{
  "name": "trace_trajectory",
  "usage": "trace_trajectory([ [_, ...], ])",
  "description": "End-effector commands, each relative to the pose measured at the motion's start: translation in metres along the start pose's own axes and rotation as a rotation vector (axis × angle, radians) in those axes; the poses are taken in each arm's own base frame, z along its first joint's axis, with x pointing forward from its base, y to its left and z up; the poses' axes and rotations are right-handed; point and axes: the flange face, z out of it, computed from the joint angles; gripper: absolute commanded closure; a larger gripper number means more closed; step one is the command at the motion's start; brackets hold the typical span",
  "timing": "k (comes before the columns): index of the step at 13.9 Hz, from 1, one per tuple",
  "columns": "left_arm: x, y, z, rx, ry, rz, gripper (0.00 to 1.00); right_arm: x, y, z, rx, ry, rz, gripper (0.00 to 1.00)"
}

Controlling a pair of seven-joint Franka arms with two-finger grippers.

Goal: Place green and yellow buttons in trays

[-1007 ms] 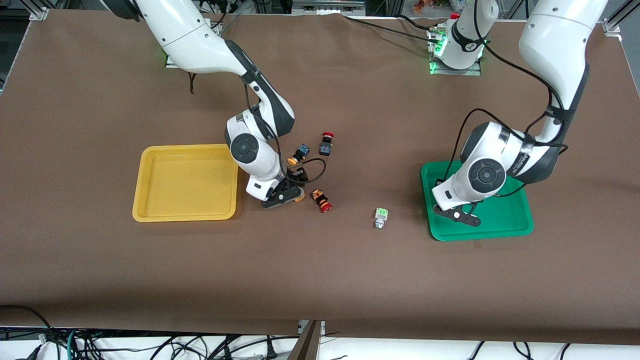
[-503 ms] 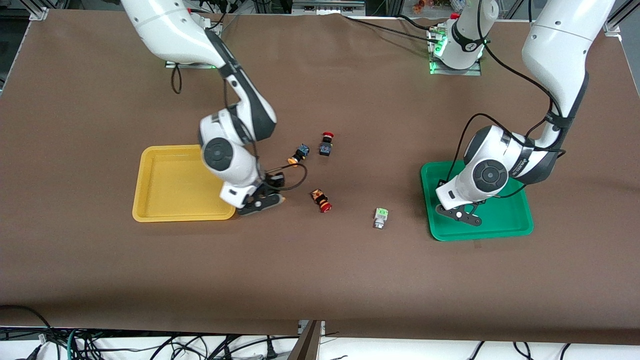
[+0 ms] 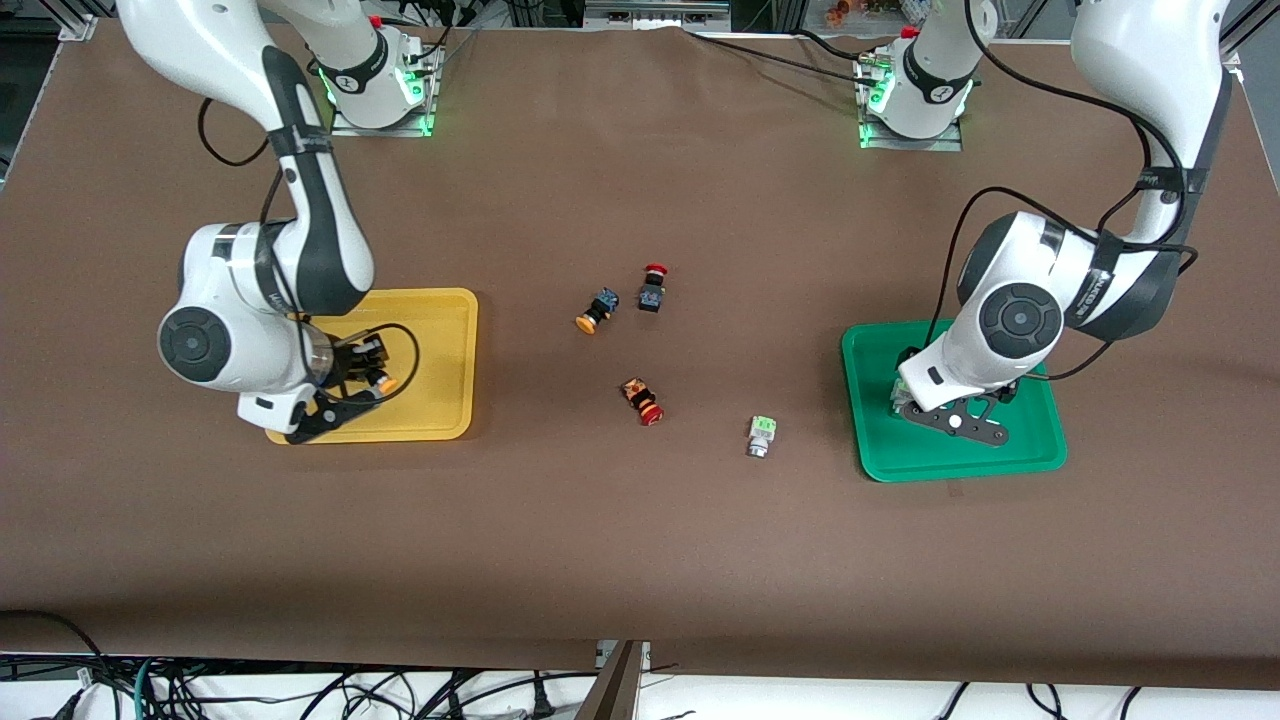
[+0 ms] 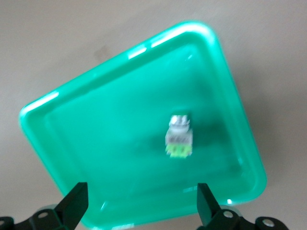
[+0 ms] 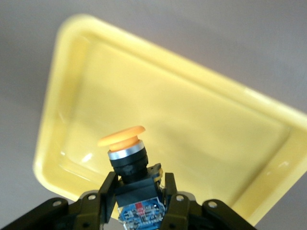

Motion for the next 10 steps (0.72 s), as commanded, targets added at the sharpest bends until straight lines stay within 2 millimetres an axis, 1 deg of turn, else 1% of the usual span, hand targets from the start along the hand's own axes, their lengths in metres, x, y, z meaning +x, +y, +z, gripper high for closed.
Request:
trace_trajectory([
  [1, -0.003, -0.007, -0.063, -0.110, 0.053, -0.042, 0.00, -0.036, -0.003, 0.044, 0.004, 0.035, 0.019, 0.90],
  [2, 0.001, 0.003, -0.071, -0.119, 0.067, -0.032, 0.00, -0.036, -0.001, 0.050, 0.000, 0.045, 0.030, 0.83],
  [3, 0.001, 0.008, -0.072, -0.127, 0.067, -0.027, 0.00, -0.034, -0.002, 0.047, 0.019, 0.055, 0.054, 0.67],
  [4, 0.003, 0.015, -0.076, -0.128, 0.078, -0.017, 0.00, -0.030, -0.009, 0.040, 0.049, 0.055, 0.079, 0.38],
  [5, 0.010, 0.029, -0.084, -0.135, 0.103, 0.000, 0.00, -0.025, -0.015, 0.032, 0.075, 0.053, 0.138, 0.26],
  [6, 0.026, 0.045, -0.088, -0.151, 0.121, 0.021, 0.00, -0.019, -0.024, 0.024, 0.089, 0.051, 0.191, 0.23],
  [7, 0.042, 0.063, -0.092, -0.170, 0.136, 0.010, 0.00, -0.010, -0.041, 0.018, 0.104, 0.055, 0.238, 0.20],
  [8, 0.055, 0.096, -0.091, -0.190, 0.137, -0.016, 0.00, -0.004, -0.060, 0.017, 0.116, 0.049, 0.281, 0.19],
  [9, 0.067, 0.122, -0.082, -0.206, 0.126, -0.057, 0.00, 0.001, -0.081, 0.015, 0.126, 0.048, 0.324, 0.19],
  [10, 0.077, 0.151, -0.074, -0.220, 0.129, -0.086, 0.00, 0.005, -0.106, 0.019, 0.138, 0.032, 0.391, 0.19],
])
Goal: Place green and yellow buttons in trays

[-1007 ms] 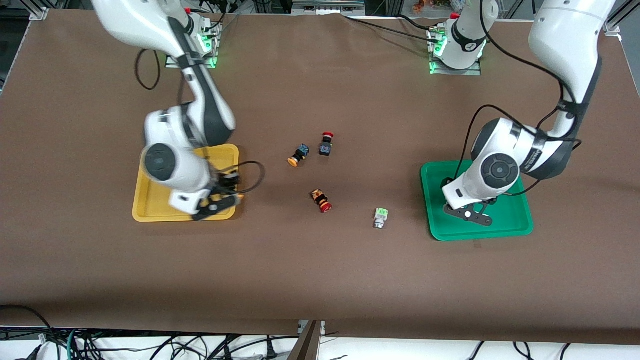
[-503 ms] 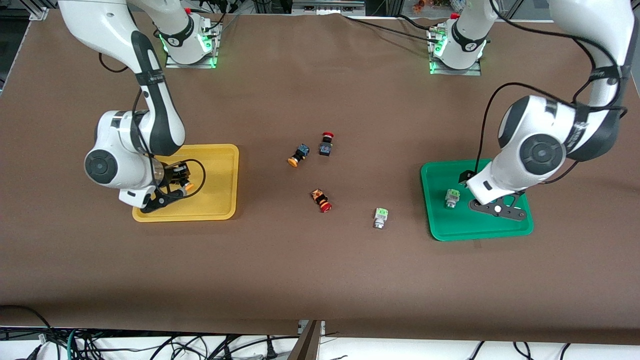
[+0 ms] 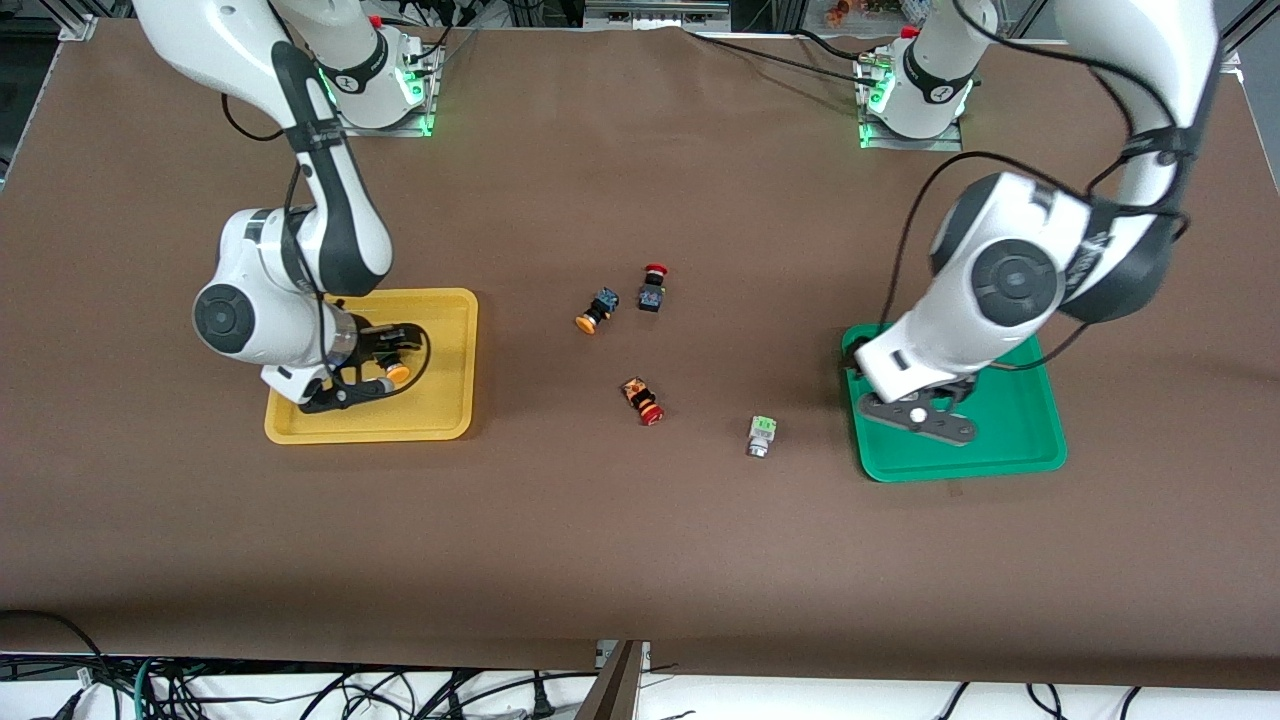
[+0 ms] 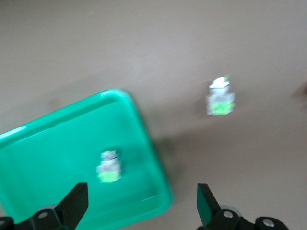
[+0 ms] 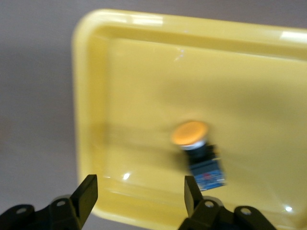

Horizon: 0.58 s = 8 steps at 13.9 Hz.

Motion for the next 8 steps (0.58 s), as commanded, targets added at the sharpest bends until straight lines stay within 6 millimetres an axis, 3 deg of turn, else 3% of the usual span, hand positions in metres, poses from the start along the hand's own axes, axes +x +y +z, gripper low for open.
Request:
trace_trajectory([
  [1, 0.035, 0.061, 0.047, -0.061, 0.013, -0.081, 0.00, -0.010, -0.064, 0.007, 0.036, -0.027, 0.178, 0.19],
  [2, 0.039, 0.083, 0.066, -0.075, 0.058, -0.089, 0.00, -0.014, -0.094, 0.007, 0.046, -0.029, 0.259, 0.19],
  [4, 0.046, 0.087, 0.102, -0.097, 0.098, -0.089, 0.00, -0.023, -0.142, 0.021, 0.058, -0.038, 0.410, 0.19],
  [8, 0.045, 0.090, 0.144, -0.048, 0.117, -0.030, 0.00, -0.041, -0.211, 0.059, 0.095, -0.046, 0.628, 0.19],
])
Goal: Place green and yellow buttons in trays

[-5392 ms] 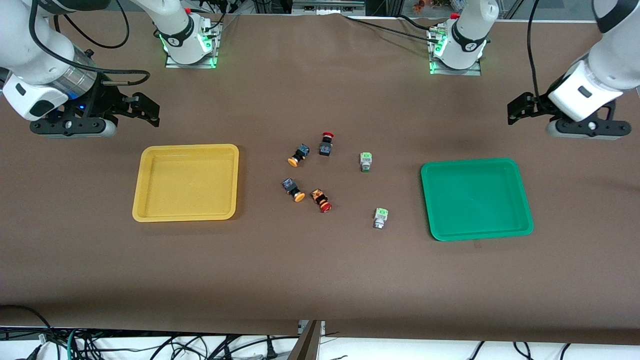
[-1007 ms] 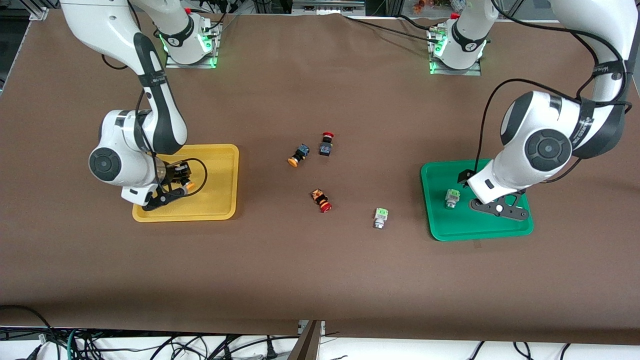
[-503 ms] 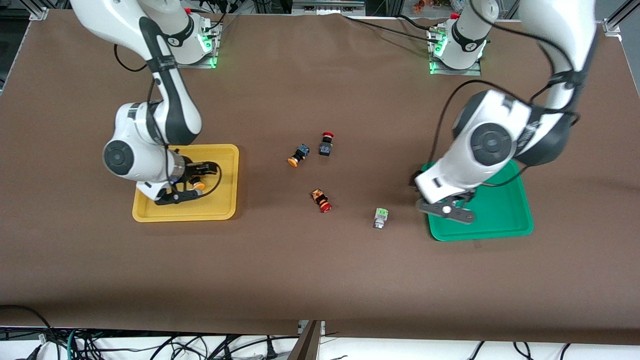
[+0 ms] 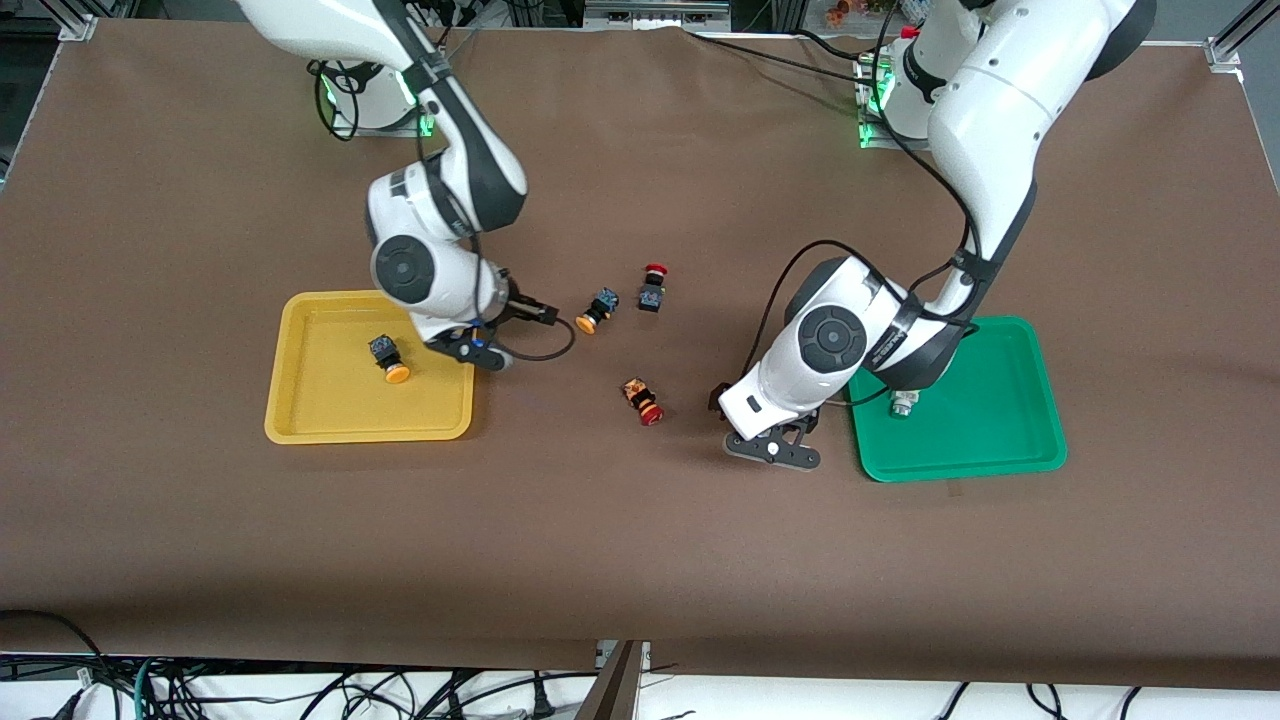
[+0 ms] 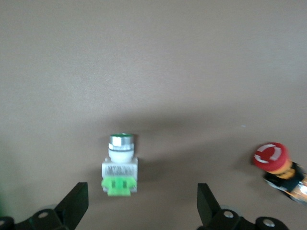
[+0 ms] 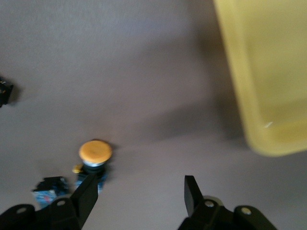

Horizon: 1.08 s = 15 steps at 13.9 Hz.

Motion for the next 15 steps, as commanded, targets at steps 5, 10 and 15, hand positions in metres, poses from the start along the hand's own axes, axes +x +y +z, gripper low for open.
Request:
trace_trajectory([
  [5, -0.004, -0.001, 0.043, 0.047, 0.020, 0.063, 0.00, -0.047, -0.046, 0.074, 0.050, 0.027, 0.146, 0.19],
  [10, -0.005, -0.013, 0.048, 0.091, 0.019, 0.096, 0.83, -0.057, -0.052, 0.097, 0.055, 0.052, 0.129, 0.39],
  [15, -0.001, -0.050, -0.042, 0.195, -0.069, 0.085, 0.91, -0.038, -0.041, 0.059, 0.023, 0.051, 0.077, 0.95],
])
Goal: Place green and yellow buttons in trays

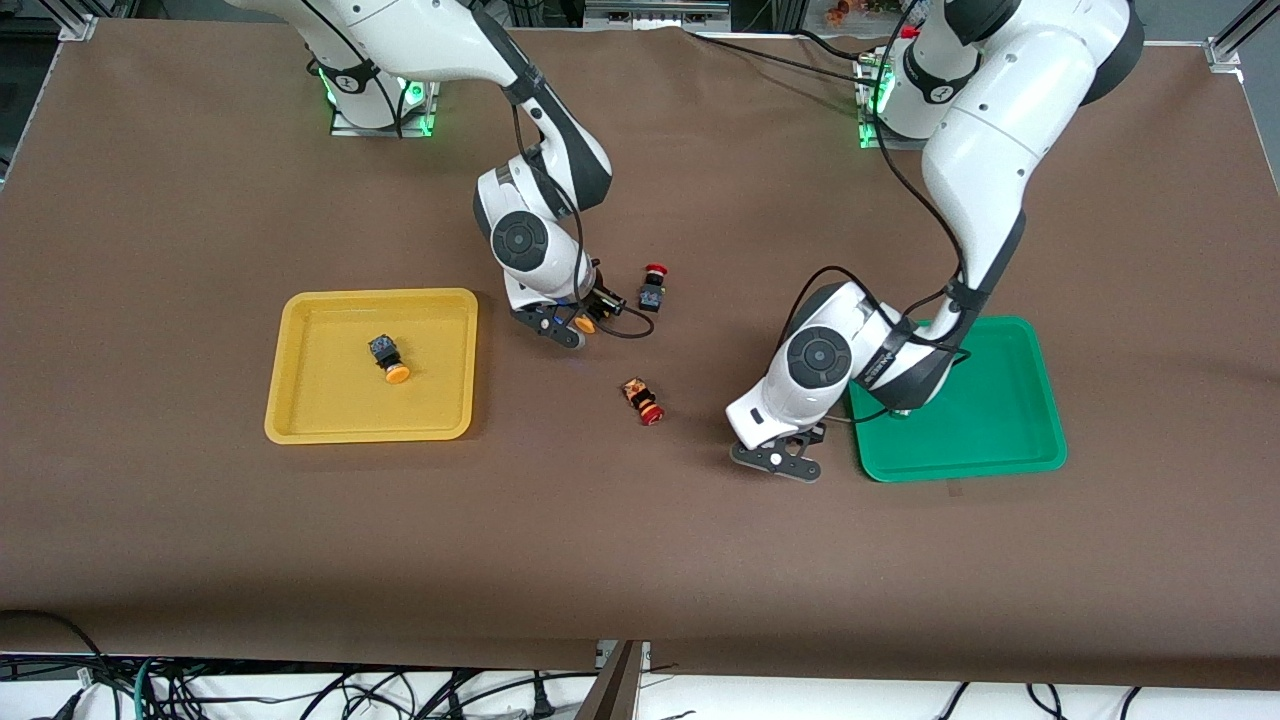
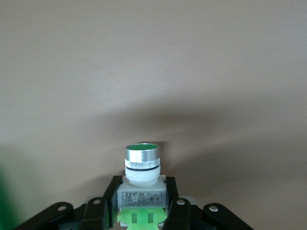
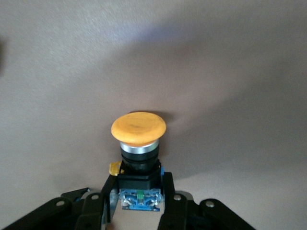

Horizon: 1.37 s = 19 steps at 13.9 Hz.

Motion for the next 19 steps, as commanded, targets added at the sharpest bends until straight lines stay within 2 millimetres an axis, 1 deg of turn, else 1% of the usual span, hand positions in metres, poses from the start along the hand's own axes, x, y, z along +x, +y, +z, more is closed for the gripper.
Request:
trace_trajectory([
  [1, -0.007, -0.053, -0.072, 0.085, -0.051, 0.065, 0.90, 0.029, 0.013, -0.050, -0.041, -0.012, -0.064, 0.96],
  [2, -0.010, -0.077, -0.076, 0.099, -0.091, 0.103, 0.90, 0.044, 0.022, -0.069, -0.059, -0.024, -0.114, 0.95],
  [3, -0.012, -0.113, -0.080, 0.104, -0.127, 0.140, 0.89, 0.065, 0.037, -0.087, -0.083, -0.039, -0.163, 0.95],
  [4, -0.015, -0.147, -0.084, 0.100, -0.143, 0.180, 0.88, 0.082, 0.052, -0.097, -0.106, -0.057, -0.216, 0.95],
  [5, -0.019, -0.172, -0.085, 0.107, -0.157, 0.230, 0.85, 0.101, 0.067, -0.108, -0.124, -0.053, -0.271, 0.95],
  [6, -0.026, -0.197, -0.078, 0.100, -0.180, 0.265, 0.84, 0.117, 0.081, -0.116, -0.152, -0.042, -0.331, 0.94],
  [7, -0.035, -0.243, -0.069, 0.082, -0.194, 0.254, 0.84, 0.129, 0.093, -0.119, -0.174, -0.037, -0.368, 0.93],
  [8, -0.047, -0.267, -0.053, 0.055, -0.201, 0.268, 0.84, 0.140, 0.104, -0.121, -0.187, -0.033, -0.389, 0.86],
  [9, -0.056, -0.280, -0.039, 0.031, -0.183, 0.286, 0.83, 0.149, 0.113, -0.118, -0.198, -0.035, -0.408, 0.84],
  [11, -0.081, -0.298, -0.014, 0.004, -0.156, 0.273, 0.83, 0.167, 0.130, -0.113, -0.213, -0.037, -0.433, 0.79],
  [12, -0.088, -0.298, -0.012, 0.000, -0.146, 0.275, 0.61, 0.173, 0.135, -0.108, -0.220, -0.040, -0.443, 0.72],
  [13, -0.088, -0.298, -0.013, -0.001, -0.144, 0.271, 0.01, 0.180, 0.141, -0.107, -0.217, -0.036, -0.438, 0.59],
  [14, -0.087, -0.298, -0.017, 0.003, -0.141, 0.270, 0.00, 0.183, 0.143, -0.107, -0.216, -0.036, -0.433, 0.45],
  [15, -0.083, -0.297, -0.034, 0.017, -0.120, 0.269, 0.00, 0.183, 0.143, -0.109, -0.211, -0.036, -0.430, 0.31],
  [16, -0.079, -0.283, -0.061, 0.035, -0.099, 0.281, 0.00, 0.183, 0.141, -0.112, -0.207, -0.035, -0.430, 0.26],
  [17, -0.075, -0.267, -0.094, 0.053, -0.083, 0.297, 0.00, 0.182, 0.139, -0.117, -0.202, -0.031, -0.426, 0.18],
  [19, -0.065, -0.247, -0.160, 0.075, -0.088, 0.293, 0.00, 0.177, 0.134, -0.130, -0.185, -0.018, -0.429, 0.15],
])
